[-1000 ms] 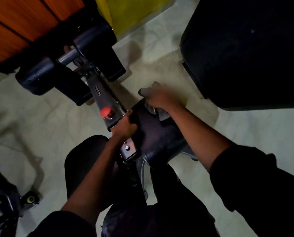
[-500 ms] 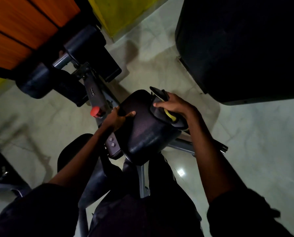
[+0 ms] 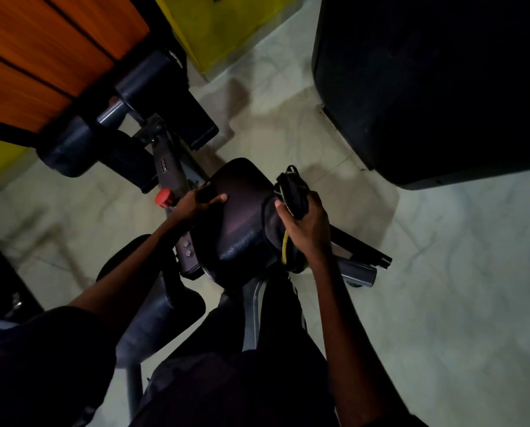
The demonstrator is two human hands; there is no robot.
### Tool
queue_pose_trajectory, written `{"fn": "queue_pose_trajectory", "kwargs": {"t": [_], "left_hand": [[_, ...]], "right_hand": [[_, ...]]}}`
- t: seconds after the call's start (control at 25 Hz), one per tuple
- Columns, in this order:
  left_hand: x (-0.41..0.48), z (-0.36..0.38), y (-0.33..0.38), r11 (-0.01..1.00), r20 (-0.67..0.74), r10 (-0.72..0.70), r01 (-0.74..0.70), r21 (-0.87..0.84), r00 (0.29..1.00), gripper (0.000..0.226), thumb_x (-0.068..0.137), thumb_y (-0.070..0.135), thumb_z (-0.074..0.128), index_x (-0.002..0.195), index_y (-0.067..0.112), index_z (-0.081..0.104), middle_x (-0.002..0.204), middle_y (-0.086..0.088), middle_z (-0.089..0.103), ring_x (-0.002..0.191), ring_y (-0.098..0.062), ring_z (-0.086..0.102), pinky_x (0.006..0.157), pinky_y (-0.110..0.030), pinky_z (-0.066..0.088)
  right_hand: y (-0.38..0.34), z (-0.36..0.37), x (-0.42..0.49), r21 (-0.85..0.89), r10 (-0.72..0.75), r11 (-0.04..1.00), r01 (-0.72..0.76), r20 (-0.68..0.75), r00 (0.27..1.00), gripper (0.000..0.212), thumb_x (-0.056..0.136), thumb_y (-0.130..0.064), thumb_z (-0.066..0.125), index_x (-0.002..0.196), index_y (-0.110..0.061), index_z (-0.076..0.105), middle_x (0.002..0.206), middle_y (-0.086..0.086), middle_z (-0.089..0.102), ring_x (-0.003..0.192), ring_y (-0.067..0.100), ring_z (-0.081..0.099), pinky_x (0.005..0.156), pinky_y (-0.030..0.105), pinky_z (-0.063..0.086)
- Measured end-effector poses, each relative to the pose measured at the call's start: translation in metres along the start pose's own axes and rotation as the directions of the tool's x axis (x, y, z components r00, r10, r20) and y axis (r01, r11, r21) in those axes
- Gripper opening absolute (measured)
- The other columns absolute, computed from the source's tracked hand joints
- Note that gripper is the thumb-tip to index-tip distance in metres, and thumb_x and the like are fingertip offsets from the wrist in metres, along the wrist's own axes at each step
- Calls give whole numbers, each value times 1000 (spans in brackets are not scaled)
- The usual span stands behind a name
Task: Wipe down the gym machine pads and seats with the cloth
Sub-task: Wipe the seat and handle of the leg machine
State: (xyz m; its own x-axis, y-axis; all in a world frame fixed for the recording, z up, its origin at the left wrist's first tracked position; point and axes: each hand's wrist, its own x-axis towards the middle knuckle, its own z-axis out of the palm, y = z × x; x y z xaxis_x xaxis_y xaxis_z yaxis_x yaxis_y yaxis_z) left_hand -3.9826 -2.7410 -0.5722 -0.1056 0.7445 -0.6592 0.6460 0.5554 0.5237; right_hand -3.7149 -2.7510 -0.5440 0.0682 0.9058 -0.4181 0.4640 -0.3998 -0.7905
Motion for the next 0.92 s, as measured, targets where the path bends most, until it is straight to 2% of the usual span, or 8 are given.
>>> {"fn": "queue_pose_trajectory", "kwargs": {"t": [0.16, 0.24, 0.36, 0.52, 0.64, 0.76, 0.84, 0.92], "left_hand": [[-10, 4, 7, 998, -101, 12, -5, 70, 995, 42, 87, 61, 59, 90, 19, 63, 85, 2, 69, 77, -13, 64, 74, -33, 50], [-24, 10, 5, 996, -175, 68, -55, 74, 982, 35, 93, 46, 62, 88, 11, 64, 84, -7, 68, 76, -22, 65, 70, -35, 48], [-55, 14, -10, 999, -222, 33, -26, 34, 974, 30, 95, 37, 63, 110, 11, 69, 106, -7, 71, 97, -26, 66, 77, -27, 43], [-68, 9, -38, 997, -115, -73, 69, -38, 991, 58, 91, 49, 63, 143, 27, 51, 149, 7, 47, 135, -14, 45, 104, -23, 31], [-62, 5, -42, 1000, -69, -19, 19, 8, 997, 63, 90, 50, 63, 146, 24, 47, 155, 8, 38, 138, -12, 40, 101, -17, 26], [-62, 4, -47, 999, -27, -3, 2, -32, 1000, 71, 87, 55, 65, 148, 25, 44, 157, 11, 34, 142, -7, 33, 109, -17, 22], [-59, 1, -55, 998, 27, 8, -7, -61, 1000, 84, 80, 63, 67, 151, 27, 39, 158, 14, 29, 140, -8, 36, 115, -28, 31], [-58, -4, -60, 999, 78, 35, -34, -14, 996, 104, 68, 80, 63, 153, 29, 32, 159, 11, 30, 125, -14, 56, 102, -36, 49]], "right_hand": [[7, 3, 11, 49, 59, 997, -57, -37, 998, 45, 87, -47, 72, 117, -15, 67, 115, 6, 68, 108, 25, 64, 89, 30, 48], [13, 11, -2, 83, 60, 995, -48, -142, 988, 54, 87, -53, 67, 121, -12, 64, 115, 6, 66, 108, 25, 64, 89, 30, 50], [23, 30, -29, 85, 44, 996, -21, -283, 958, 63, 90, -54, 60, 134, -9, 56, 125, 11, 58, 115, 29, 60, 97, 39, 51], [13, 45, -35, -51, 76, 994, -101, -361, 930, 61, 82, -37, 60, 136, -10, 52, 130, 20, 52, 116, 40, 54, 97, 51, 48], [-3, 57, -49, -206, 69, 966, -153, -363, 929, 70, 75, -27, 67, 141, -25, 44, 140, 14, 45, 123, 36, 47, 99, 49, 42], [-15, 70, -49, -175, 136, 956, -234, -444, 886, 67, 79, -34, 63, 142, -31, 40, 142, 12, 41, 123, 37, 46, 100, 52, 42], [-22, 79, -47, -132, 177, 953, -274, -493, 852, 65, 81, -33, 61, 142, -26, 42, 141, 13, 41, 124, 39, 45, 99, 53, 41], [-24, 84, -45, -115, 156, 959, -260, -554, 818, 63, 81, -34, 62, 140, -22, 46, 138, 15, 45, 121, 41, 46, 97, 53, 41]]}}
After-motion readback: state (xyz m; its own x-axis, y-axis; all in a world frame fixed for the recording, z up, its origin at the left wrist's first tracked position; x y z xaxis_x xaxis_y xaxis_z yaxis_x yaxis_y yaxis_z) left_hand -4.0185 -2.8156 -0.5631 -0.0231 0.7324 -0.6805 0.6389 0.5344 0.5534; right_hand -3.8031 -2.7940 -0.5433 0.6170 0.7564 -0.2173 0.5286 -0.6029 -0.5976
